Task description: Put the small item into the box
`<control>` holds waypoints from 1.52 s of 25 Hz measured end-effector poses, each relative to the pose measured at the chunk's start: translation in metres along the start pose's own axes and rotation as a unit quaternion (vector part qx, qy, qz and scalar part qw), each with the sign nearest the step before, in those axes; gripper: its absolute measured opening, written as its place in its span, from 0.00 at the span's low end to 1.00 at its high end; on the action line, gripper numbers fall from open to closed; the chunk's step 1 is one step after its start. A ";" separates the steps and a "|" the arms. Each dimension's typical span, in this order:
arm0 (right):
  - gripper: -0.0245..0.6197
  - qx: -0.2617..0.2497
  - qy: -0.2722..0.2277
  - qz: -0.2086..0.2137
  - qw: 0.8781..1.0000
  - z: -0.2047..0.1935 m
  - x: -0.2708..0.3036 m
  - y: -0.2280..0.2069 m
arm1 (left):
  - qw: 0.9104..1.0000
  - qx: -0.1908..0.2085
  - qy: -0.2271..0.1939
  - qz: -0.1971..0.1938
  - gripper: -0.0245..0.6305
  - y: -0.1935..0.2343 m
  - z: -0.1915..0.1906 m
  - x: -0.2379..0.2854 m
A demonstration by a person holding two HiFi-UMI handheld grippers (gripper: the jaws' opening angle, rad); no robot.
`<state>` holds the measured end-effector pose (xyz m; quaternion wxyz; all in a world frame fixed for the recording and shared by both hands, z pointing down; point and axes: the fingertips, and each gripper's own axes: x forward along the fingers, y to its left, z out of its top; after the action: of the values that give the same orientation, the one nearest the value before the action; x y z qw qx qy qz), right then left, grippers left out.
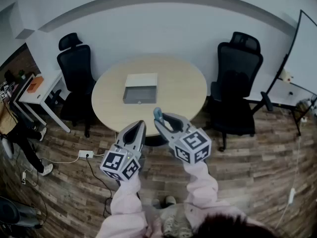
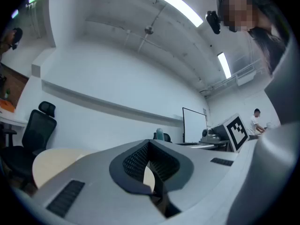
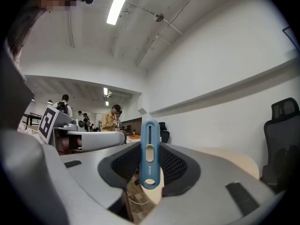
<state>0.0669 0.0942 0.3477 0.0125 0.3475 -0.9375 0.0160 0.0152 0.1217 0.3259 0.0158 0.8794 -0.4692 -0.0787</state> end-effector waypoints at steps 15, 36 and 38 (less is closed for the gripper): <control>0.24 0.017 -0.001 0.006 1.000 -0.008 0.003 -0.005 | 1.000 0.003 0.014 0.012 0.05 0.003 -0.008 -0.003; 0.24 0.036 0.020 0.012 0.999 -0.025 0.049 -0.006 | 0.999 -0.010 0.036 0.022 0.05 0.046 -0.025 -0.003; 0.24 0.041 0.022 0.006 0.999 -0.026 0.058 -0.010 | 0.999 -0.011 0.040 0.016 0.05 0.056 -0.026 0.003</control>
<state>0.0301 0.0496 0.3762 0.0191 0.3413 -0.9377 0.0620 -0.0253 0.0869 0.3567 0.0453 0.8741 -0.4813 -0.0485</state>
